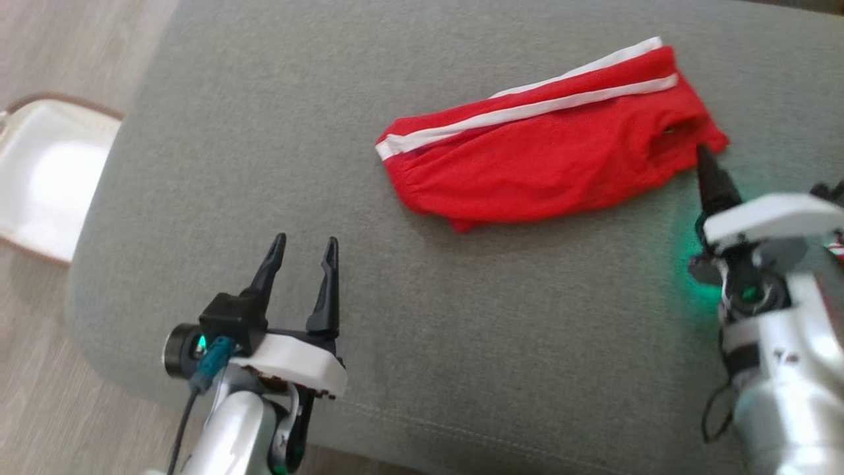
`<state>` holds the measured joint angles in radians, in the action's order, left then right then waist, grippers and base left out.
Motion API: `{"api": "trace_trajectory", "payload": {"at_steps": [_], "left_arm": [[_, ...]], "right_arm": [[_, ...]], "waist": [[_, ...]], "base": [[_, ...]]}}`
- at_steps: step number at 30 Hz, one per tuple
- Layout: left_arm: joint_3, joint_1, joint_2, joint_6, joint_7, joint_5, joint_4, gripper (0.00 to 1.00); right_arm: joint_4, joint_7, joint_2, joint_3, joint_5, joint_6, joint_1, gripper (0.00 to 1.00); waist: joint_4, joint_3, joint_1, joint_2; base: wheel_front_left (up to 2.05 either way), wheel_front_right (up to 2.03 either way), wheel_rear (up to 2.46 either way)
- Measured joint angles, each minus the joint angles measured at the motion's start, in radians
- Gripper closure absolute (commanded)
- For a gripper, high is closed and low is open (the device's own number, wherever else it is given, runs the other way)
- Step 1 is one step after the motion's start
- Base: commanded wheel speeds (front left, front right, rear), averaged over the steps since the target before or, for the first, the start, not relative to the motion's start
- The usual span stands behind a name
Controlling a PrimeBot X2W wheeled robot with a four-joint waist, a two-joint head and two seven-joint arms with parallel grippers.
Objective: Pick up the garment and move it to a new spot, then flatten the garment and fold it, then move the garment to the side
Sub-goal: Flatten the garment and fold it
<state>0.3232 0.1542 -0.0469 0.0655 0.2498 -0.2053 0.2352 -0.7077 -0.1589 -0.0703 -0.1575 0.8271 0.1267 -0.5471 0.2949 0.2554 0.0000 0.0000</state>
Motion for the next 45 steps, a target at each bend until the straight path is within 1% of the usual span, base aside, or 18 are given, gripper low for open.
{"api": "trace_trajectory", "payload": {"at_steps": [5,10,17,20,30,33,39,45], "left_arm": [[0.022,0.003,0.001,0.007,0.000,0.000,0.000,0.00],[0.046,0.033,0.000,0.014,0.000,-0.006,0.001,0.00],[0.066,0.056,0.002,0.023,0.000,-0.006,0.002,0.00],[0.082,0.061,0.002,0.024,0.000,-0.006,0.002,0.00],[0.087,0.060,0.003,0.040,0.000,-0.021,0.015,0.00],[0.089,0.059,0.003,0.040,0.000,-0.027,0.017,0.00],[0.088,0.054,0.003,0.041,0.000,-0.027,0.020,0.00],[0.094,0.054,0.003,0.048,0.000,-0.046,0.019,0.00]], "right_arm": [[-0.084,-0.020,-0.007,-0.023,0.048,0.000,-0.098,0.00],[-0.116,-0.027,-0.013,-0.038,0.097,0.000,-0.149,0.00],[-0.144,-0.027,-0.019,-0.042,0.092,0.000,-0.189,0.00],[-0.188,-0.024,-0.026,-0.041,0.045,0.000,-0.217,0.00],[-0.424,0.055,-0.027,-0.089,-0.095,0.001,-0.320,0.00],[-0.495,0.079,-0.027,-0.113,-0.120,0.001,-0.349,0.00],[-0.566,0.101,-0.033,-0.146,-0.173,0.001,-0.350,0.00],[-0.580,0.104,-0.041,-0.200,-0.231,0.001,-0.351,0.00]], "waist": [[0.028,0.022,0.0000,0.0000],[0.040,0.044,0.0000,0.0000],[0.046,0.064,0.0000,0.0000],[0.049,0.068,0.0000,0.0000],[0.037,0.037,0.0000,0.0000],[0.032,0.023,0.0000,0.0000],[0.013,-0.005,0.0000,0.0000],[0.022,-0.006,0.0000,0.0000]], "base": [[0.00,0.00,0.00],[0.00,0.00,0.00],[0.00,0.00,0.00],[0.00,0.00,0.00],[0.00,0.00,0.00],[0.00,0.00,0.00],[0.00,0.00,0.00],[0.00,0.00,0.00]]}}
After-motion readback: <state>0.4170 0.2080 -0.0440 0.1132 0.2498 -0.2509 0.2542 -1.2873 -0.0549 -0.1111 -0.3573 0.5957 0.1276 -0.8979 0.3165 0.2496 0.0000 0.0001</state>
